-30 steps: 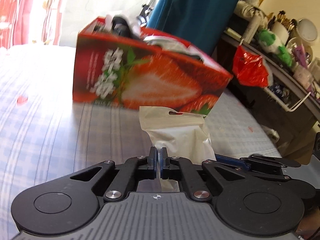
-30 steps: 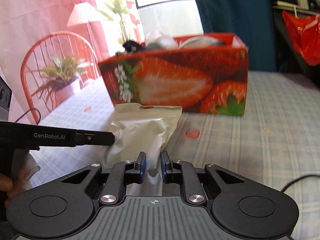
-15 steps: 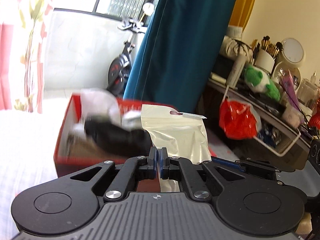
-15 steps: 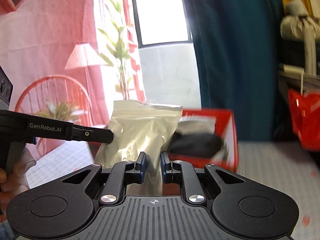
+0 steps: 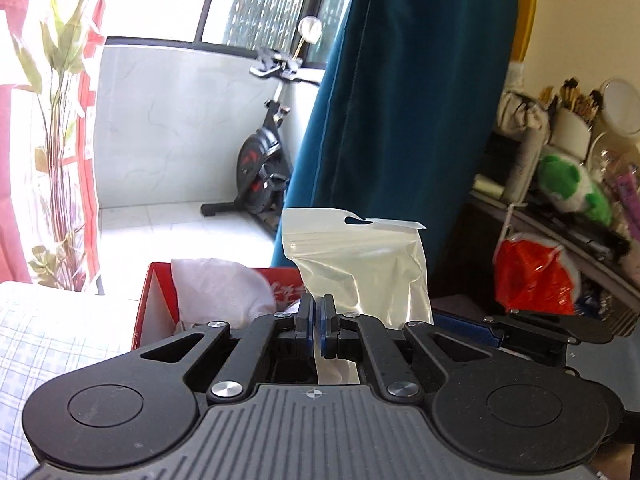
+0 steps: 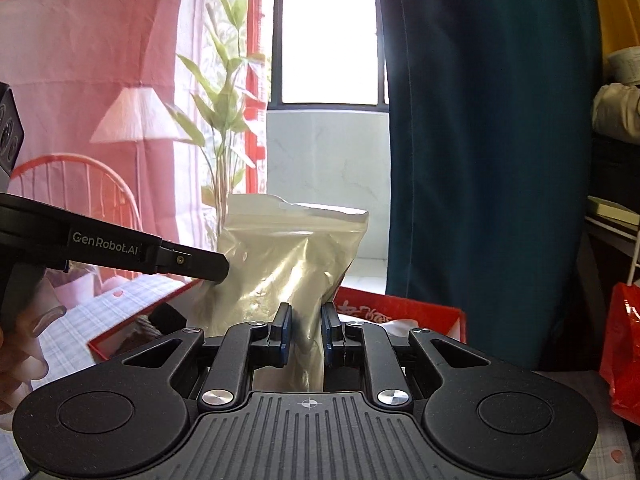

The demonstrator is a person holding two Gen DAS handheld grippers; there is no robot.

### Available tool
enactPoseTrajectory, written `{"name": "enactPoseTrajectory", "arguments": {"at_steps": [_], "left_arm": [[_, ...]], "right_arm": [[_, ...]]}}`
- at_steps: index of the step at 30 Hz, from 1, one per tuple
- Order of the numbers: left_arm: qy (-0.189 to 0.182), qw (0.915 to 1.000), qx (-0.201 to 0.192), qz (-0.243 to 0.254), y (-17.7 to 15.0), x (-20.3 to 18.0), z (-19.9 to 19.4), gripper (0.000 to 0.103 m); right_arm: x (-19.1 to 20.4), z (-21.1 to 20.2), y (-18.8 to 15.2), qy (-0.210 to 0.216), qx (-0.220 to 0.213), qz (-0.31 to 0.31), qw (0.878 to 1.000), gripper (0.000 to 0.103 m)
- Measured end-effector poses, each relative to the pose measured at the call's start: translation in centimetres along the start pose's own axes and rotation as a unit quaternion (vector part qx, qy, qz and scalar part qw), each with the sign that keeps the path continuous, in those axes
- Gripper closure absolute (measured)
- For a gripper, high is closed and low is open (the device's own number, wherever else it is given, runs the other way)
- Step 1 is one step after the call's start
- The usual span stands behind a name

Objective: Organize soft objects
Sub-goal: 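Lift the clear bag with both grippers and lower it into the box, then open both grippers to release the clear bag in the box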

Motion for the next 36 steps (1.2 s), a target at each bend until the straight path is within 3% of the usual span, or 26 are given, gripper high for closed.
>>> {"name": "enactPoseTrajectory", "arguments": {"at_steps": [9,17,23,29,32,34,36], "left_arm": [[0.011,0.995,0.099,0.01,-3.7,0.9,2.9,0.099],[0.018,0.9864,0.16,0.032,-5.3,1.5,3.9,0.098],[0.018,0.9847,0.171,0.031,-5.6,1.7,3.7,0.098],[0.016,0.987,0.154,0.043,-4.5,0.9,2.5,0.096],[0.016,0.9888,0.138,0.054,-3.6,0.4,1.4,0.072],[0.018,0.9911,0.119,0.057,-2.9,0.1,0.4,0.041],[0.024,0.9927,0.102,0.06,-2.3,-0.2,-0.5,0.034]], "right_arm": [[-0.5,3.7,-4.7,-0.017,0.126,0.041,0.991,0.089],[-0.7,4.6,-5.9,-0.023,0.188,0.069,0.98,0.089],[-1.0,4.6,-6.4,-0.025,0.217,0.081,0.973,0.089],[-1.5,4.1,-5.8,-0.03,0.213,0.091,0.972,0.087],[-1.4,3.3,-4.9,-0.034,0.202,0.075,0.976,0.083],[-1.4,2.6,-4.1,-0.035,0.188,0.068,0.979,0.081],[-1.5,1.9,-3.4,-0.038,0.177,0.06,0.982,0.077]]}}
Point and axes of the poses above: each gripper's, at about its wrist camera, not at the fingertips, and z roughly the way its jaws point, x to its left, y to its top, the point moved 4 cm from there along z, roughly the way its jaws point, and after that the axes turned 15 degrees about -x, right-handed, at the moved point
